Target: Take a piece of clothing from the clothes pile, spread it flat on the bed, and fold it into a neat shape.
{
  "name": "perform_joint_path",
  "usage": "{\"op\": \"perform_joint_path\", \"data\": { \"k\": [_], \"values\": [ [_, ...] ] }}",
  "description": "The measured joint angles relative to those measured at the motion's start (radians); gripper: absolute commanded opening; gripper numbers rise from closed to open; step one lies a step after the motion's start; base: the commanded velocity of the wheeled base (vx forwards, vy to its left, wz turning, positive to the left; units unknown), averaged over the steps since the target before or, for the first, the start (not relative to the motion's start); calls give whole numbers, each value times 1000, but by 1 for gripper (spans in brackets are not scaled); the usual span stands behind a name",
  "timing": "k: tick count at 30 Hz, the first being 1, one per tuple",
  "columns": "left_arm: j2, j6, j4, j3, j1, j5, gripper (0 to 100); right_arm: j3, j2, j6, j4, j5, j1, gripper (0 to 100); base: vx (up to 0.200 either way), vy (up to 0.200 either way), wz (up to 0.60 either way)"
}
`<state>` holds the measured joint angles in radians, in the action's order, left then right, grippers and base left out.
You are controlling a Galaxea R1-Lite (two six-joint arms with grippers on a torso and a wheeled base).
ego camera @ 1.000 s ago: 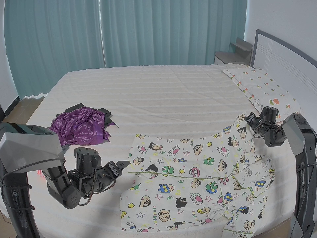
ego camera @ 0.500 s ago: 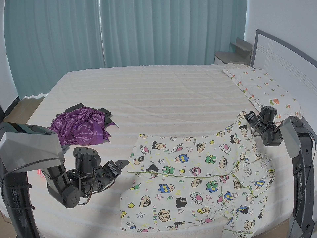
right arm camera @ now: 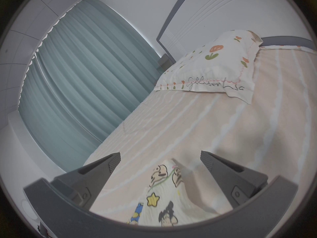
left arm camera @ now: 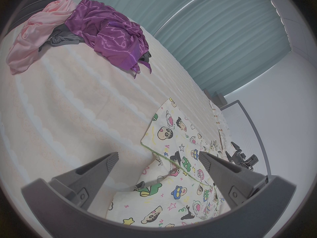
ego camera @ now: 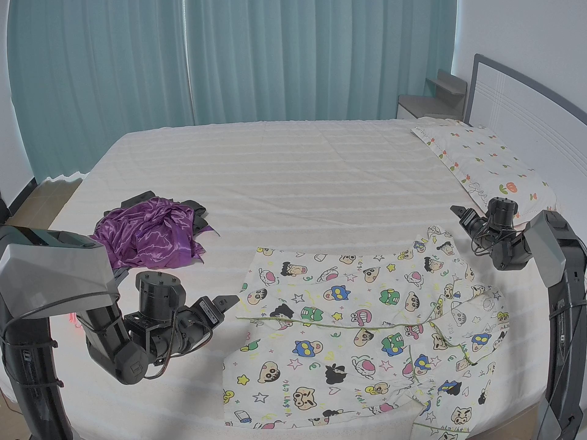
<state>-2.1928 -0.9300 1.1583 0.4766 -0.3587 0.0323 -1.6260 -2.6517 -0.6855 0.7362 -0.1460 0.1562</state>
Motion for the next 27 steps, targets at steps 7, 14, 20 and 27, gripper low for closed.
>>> {"op": "perform_joint_path", "data": {
  "k": [7,14,20,27],
  "values": [
    [7,1,10,-15,-10,0,100,269,146,11,14,-1,-12,100,-29,0,0],
    [12,1,16,-32,-27,1,100,612,310,96,84,-35,-7,100,-200,0,0],
    [18,1,20,-51,-51,2,100,895,465,177,132,-112,16,100,-200,0,0],
    [25,1,22,-67,-74,3,100,1169,604,314,165,-177,35,100,-200,0,0]
  ]
}}
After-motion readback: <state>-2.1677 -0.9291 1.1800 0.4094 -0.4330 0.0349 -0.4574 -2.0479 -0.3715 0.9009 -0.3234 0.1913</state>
